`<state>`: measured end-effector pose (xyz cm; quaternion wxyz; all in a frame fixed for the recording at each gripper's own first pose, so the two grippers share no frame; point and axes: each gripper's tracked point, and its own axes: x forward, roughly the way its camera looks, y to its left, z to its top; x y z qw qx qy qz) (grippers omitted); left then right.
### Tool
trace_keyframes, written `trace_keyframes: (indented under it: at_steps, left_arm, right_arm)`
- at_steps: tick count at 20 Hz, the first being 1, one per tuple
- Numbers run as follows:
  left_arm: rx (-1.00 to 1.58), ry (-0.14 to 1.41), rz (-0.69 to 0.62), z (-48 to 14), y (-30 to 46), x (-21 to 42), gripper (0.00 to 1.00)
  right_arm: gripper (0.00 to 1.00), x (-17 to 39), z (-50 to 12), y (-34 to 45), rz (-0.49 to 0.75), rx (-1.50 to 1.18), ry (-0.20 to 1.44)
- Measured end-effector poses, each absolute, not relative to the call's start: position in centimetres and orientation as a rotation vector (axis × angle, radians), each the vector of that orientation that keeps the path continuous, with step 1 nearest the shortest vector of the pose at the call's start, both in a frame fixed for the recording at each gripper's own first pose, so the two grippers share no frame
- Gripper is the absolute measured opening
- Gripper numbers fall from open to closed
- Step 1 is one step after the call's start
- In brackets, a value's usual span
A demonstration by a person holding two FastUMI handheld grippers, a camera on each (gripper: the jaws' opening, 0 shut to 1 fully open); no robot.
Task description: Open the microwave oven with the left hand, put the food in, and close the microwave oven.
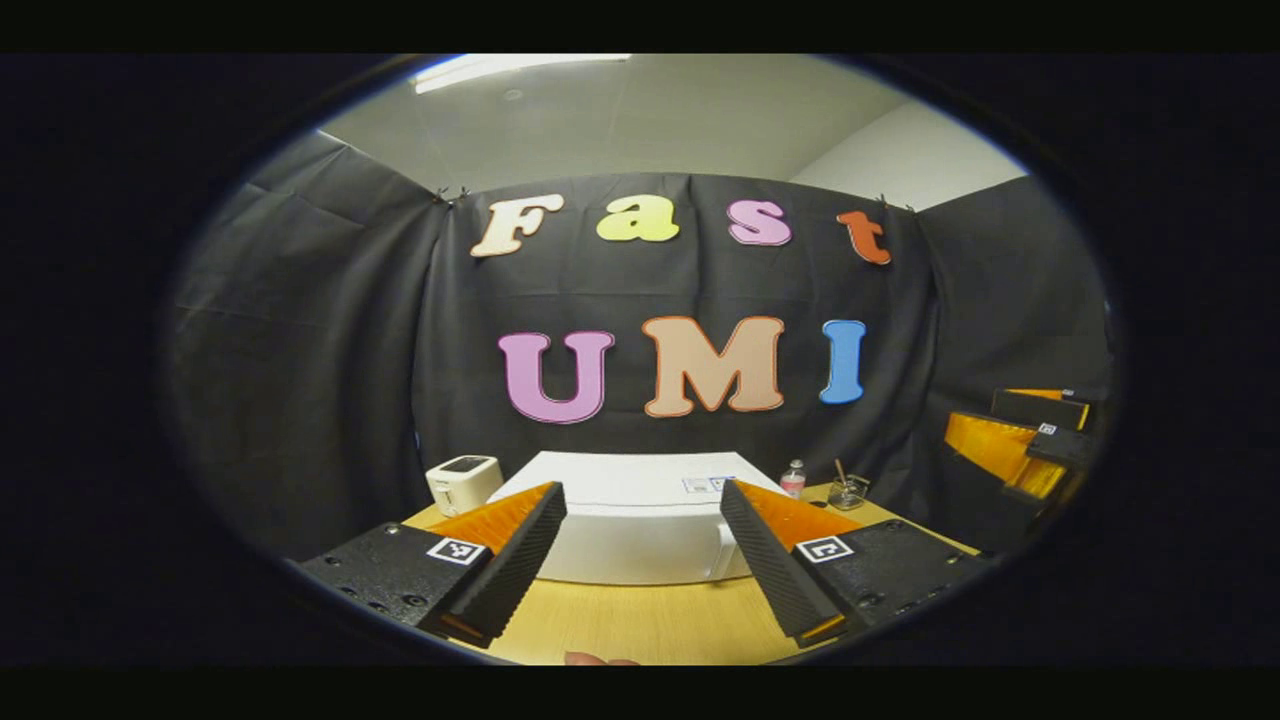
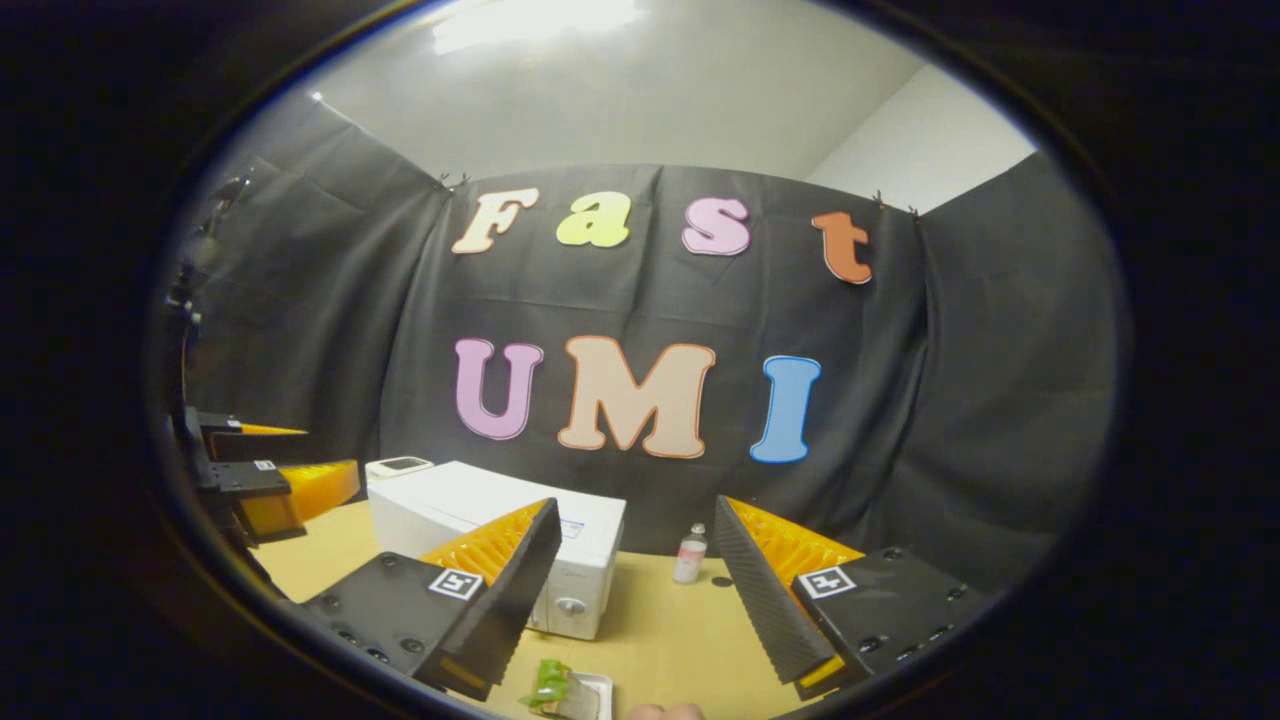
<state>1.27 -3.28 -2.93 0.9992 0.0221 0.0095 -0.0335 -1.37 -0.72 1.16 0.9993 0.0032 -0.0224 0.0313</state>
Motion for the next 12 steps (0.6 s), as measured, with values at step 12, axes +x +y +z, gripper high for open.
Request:
trace_keyframes:
  at_steps: [12]
  left_arm:
    - [0.061,0.303,-0.204,-22.5,-10.7,6.9,0.98]
  right_arm:
    - [0.96,-3.1,1.2,-4.7,0.011,0.050,-0.052]
